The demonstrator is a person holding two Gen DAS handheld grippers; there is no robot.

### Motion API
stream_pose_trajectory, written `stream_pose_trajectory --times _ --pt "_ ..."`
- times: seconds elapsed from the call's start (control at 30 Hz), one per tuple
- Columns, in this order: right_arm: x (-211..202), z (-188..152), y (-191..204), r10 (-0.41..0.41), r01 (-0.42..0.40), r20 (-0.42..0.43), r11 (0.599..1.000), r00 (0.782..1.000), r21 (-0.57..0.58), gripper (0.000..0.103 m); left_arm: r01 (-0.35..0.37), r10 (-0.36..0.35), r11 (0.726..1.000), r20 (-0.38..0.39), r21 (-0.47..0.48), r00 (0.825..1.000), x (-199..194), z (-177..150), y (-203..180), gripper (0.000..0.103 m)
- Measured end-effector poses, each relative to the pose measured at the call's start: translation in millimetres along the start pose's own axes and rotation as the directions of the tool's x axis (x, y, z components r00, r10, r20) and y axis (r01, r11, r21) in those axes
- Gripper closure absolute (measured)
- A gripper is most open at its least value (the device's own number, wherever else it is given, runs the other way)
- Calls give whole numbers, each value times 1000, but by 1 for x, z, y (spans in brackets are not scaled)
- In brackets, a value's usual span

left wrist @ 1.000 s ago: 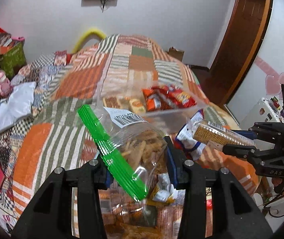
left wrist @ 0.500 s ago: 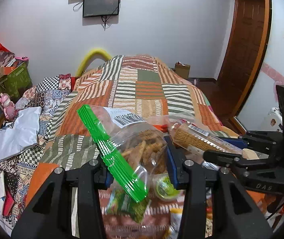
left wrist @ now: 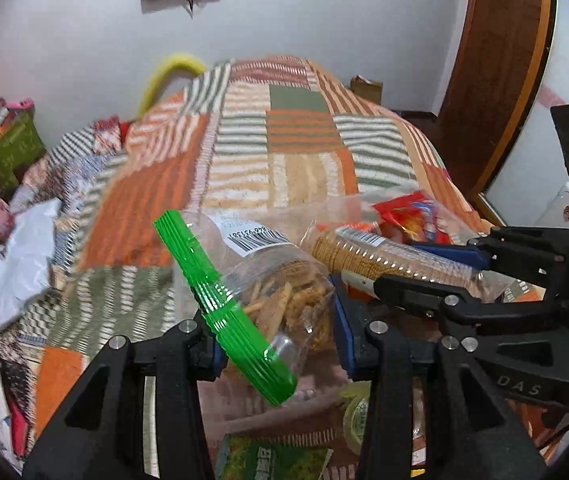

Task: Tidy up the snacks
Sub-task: 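Carry the wafer pack into the box with the right gripper while the left drops the zipper bag, then grasp the long wafer roll with the right gripper while the left grasps the puffed snack bag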

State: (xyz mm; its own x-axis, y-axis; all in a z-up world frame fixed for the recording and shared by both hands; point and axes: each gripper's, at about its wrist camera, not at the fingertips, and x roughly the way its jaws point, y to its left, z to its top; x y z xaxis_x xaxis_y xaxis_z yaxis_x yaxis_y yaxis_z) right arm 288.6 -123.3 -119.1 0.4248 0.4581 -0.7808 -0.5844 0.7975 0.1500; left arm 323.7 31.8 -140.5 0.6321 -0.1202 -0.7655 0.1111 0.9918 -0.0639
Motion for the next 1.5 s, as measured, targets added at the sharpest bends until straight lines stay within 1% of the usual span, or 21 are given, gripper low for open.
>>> stream_pose_trajectory --times 0.07,0.13,0.3,0.37,0.4,0.5,0.6,0.73,0.8,0.87,0.93,1.17,1.33,1.5 --pt "0 -1 0 2 -2 -5 1000 1000 -10 68 28 -28 999 -26 -17 999 7 -3 4 61" --pt "-2 -2 3 -10 10 3 1000 1000 -26 68 35 -36 999 -42 -23 998 11 -7 6 61" --pt "-11 -1 14 -45 47 23 995 999 -90 65 30 -30 1000 -21 3 999 1 -9 1 60" --pt "-19 -2 17 -41 43 31 994 999 -101 64 34 -34 999 -10 6 999 -5 -9 1 57" --pt "-20 -1 17 -38 41 32 994 999 -100 61 33 -33 999 -6 6 999 -10 -9 1 56" --pt "-35 -3 18 -29 33 51 995 998 -89 53 12 -12 1000 13 6 1000 -27 -10 2 50" --pt "-50 -7 21 -37 44 74 995 997 -90 49 -2 2 1000 36 0 999 -47 -16 5 44" --pt "-75 -17 25 -36 45 108 996 993 -79 36 -15 16 1000 49 -21 999 -72 -25 8 33" --pt "-84 -22 26 -39 49 123 996 992 -74 33 -23 25 999 55 -29 998 -85 -33 8 28" --pt "-95 -29 29 -38 47 130 996 991 -73 30 -27 29 999 56 -36 998 -96 -41 8 19" --pt "-102 -35 30 -37 47 138 997 990 -67 24 -26 28 999 56 -43 998 -107 -50 7 18" --pt "-124 -70 47 -37 47 153 997 987 -57 24 -13 15 998 28 -64 1000 -135 -90 6 18" --pt "-128 -101 67 -10 16 128 999 992 -43 24 -9 9 998 2 -67 1000 -149 -122 3 18" --pt "-128 -128 81 26 -26 103 1000 994 -6 24 7 -9 998 -32 -62 999 -160 -158 -2 17"
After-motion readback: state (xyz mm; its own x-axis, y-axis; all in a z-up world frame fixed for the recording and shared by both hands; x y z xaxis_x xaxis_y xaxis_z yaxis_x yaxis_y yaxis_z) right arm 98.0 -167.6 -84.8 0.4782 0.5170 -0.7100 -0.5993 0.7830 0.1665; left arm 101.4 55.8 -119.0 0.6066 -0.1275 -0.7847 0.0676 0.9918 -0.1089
